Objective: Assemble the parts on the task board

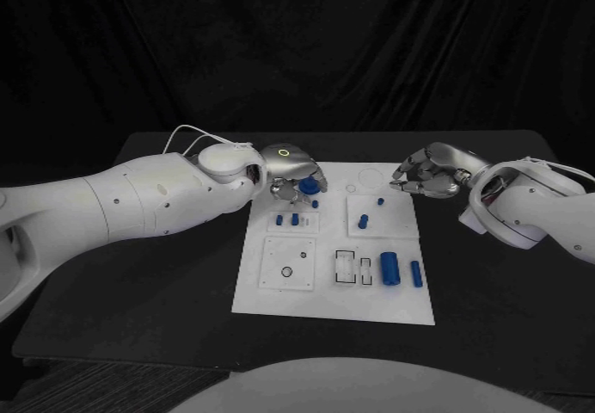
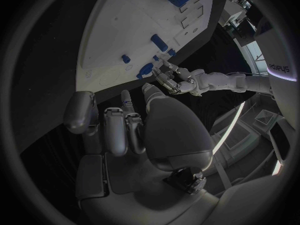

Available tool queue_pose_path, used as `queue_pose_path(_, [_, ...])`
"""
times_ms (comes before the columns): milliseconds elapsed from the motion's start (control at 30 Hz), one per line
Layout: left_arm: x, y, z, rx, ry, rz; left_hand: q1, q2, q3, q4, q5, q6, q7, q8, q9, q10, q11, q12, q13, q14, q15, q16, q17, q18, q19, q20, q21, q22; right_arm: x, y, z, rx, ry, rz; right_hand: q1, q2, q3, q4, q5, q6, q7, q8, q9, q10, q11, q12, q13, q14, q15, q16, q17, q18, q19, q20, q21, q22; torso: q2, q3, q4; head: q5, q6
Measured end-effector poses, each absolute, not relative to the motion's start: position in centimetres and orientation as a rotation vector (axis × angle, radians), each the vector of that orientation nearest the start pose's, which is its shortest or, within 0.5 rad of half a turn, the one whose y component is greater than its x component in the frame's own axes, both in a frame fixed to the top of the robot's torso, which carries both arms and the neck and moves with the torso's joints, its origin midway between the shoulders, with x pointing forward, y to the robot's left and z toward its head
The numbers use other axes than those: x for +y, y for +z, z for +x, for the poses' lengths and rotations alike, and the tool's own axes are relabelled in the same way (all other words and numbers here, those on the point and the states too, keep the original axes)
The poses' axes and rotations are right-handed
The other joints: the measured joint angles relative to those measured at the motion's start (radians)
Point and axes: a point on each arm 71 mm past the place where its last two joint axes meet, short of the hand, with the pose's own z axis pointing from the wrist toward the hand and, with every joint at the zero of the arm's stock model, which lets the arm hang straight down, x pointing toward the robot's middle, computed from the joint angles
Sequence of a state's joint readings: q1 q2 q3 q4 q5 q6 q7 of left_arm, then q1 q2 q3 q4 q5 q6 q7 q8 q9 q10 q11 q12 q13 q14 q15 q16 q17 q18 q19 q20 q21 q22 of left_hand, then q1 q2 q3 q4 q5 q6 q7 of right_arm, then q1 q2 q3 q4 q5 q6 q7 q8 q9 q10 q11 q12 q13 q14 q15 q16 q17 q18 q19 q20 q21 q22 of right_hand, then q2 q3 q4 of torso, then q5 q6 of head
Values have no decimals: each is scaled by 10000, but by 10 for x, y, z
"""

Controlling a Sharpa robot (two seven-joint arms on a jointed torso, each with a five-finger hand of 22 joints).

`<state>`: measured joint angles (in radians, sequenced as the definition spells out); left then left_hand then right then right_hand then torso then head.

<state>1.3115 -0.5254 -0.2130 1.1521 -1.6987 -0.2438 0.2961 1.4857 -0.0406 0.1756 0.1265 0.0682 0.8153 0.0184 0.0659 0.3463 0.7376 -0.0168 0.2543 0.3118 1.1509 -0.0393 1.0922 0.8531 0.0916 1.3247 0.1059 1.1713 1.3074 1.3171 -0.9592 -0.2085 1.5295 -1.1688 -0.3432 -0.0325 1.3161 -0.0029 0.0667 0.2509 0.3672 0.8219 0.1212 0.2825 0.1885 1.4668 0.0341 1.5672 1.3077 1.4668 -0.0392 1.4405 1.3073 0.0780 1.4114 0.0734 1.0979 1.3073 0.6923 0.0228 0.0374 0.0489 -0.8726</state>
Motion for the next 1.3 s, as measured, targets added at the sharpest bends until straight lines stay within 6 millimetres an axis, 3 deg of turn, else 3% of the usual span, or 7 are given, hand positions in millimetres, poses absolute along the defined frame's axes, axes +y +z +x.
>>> queue_pose_path(533, [113,-217,524,16070,-7095,8694,-85,6,156,-149,91,364,6,38,-344,858,41,0,-36,74,0,262,64,1,124,-54,118,0,-261,-188,480,17512,6675,696,0,0,0,0,0,0,0,0,1,-2,-1,0,-1,0,0,0,0,0,0,0,0,8,-1,6,-7,-15,0])
queue_pose_path(867, [113,-223,524,16204,-7055,8684,-84,6,578,-214,209,1252,109,248,-460,1892,66,80,-51,298,-31,494,172,2,367,-84,446,0,-262,-189,480,17525,6666,705,0,0,0,0,0,0,0,0,1,-3,-3,0,-1,0,0,0,0,0,0,0,0,6,0,6,-1,-50,0])
queue_pose_path(1067, [112,-229,523,16263,-7074,8651,-84,6,747,-274,209,1424,138,249,-534,2218,80,77,-116,466,-35,577,212,3,521,-122,661,0,-262,-190,480,17536,6665,711,0,0,0,0,0,-1,0,0,1,-5,-4,0,-2,0,0,0,0,1,0,0,0,5,-1,3,-2,-43,0])
queue_pose_path(1167, [112,-230,524,16191,-7089,8612,-50,40,861,-294,250,1591,165,289,-558,2455,94,-25,-176,600,-54,624,208,-160,657,-114,856,-1,-262,-190,480,17539,6666,712,0,0,0,0,0,0,0,0,1,-5,-5,0,-2,0,0,0,0,0,0,0,0,5,-1,0,-6,-42,0])
queue_pose_path(1300, [111,-231,523,16032,-7132,8556,41,68,982,-398,299,2017,251,404,-571,2877,147,-39,-281,750,-71,654,100,-158,824,-144,1102,-1,-262,-190,480,17545,6669,714,0,0,0,0,-1,-1,0,0,2,-5,-5,0,-2,0,0,0,0,0,0,0,0,4,-1,-1,-8,-42,0])
